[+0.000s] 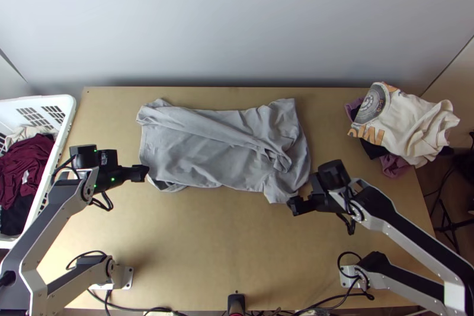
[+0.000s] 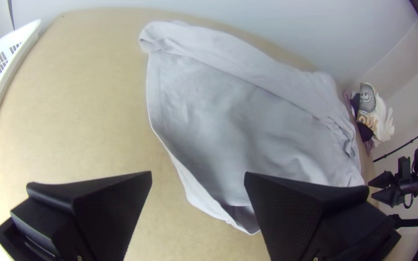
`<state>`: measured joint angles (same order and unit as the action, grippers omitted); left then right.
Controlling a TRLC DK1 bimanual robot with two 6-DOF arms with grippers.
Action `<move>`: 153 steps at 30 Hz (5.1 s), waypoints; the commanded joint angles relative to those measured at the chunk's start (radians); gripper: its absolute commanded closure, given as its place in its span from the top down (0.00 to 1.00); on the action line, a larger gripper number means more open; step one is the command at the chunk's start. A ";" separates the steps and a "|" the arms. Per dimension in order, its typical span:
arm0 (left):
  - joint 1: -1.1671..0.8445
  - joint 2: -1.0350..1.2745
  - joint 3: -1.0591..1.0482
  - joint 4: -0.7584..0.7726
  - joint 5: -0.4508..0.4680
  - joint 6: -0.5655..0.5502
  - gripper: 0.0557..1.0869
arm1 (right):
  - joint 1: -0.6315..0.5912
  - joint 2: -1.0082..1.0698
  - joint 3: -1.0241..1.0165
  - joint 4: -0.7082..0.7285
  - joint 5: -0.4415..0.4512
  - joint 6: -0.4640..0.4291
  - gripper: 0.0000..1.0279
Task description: Fold the t-shirt
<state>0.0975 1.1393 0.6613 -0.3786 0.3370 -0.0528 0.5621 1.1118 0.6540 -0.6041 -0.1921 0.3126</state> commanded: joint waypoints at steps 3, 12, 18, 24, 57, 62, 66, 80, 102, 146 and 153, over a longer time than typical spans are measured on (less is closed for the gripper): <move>0.002 0.030 -0.012 0.040 0.019 -0.015 0.94 | 0.001 0.160 0.016 0.092 -0.009 -0.033 0.96; 0.007 0.002 -0.028 0.030 0.019 -0.013 0.94 | 0.005 0.241 0.085 0.138 -0.007 -0.027 0.96; -0.044 -0.029 -0.043 -0.020 0.020 -0.044 0.94 | 0.007 0.238 0.095 0.130 -0.009 -0.027 0.96; -0.177 -0.052 -0.115 0.012 0.050 -0.156 0.94 | -0.001 0.235 0.088 0.129 -0.007 -0.026 0.96; -0.311 -0.041 -0.198 0.158 -0.196 -0.266 0.69 | -0.001 0.244 0.105 0.136 -0.007 -0.018 0.96; -0.301 -0.039 -0.187 0.144 -0.196 -0.279 0.04 | -0.001 0.252 0.113 0.138 -0.007 -0.018 0.96; -0.298 -0.056 -0.193 0.142 -0.196 -0.280 0.04 | -0.004 0.260 0.110 0.139 0.002 -0.020 0.85; -0.278 -0.058 -0.193 0.141 -0.190 -0.280 0.04 | -0.010 0.258 0.095 0.132 0.002 -0.013 0.85; -0.269 -0.105 -0.196 0.138 -0.191 -0.268 0.04 | -0.016 0.253 0.030 0.093 0.002 -0.004 0.85; 0.065 -0.131 0.061 -0.160 0.022 -0.108 0.04 | -0.149 0.111 0.412 -0.105 -0.021 -0.070 0.03; 0.130 0.166 0.254 -0.129 0.088 -0.119 0.04 | -0.182 0.350 0.564 -0.008 -0.026 -0.055 0.03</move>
<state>0.1696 1.0668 0.7559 -0.5308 0.3801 -0.1661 0.4294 1.2713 1.0821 -0.6907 -0.2081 0.2497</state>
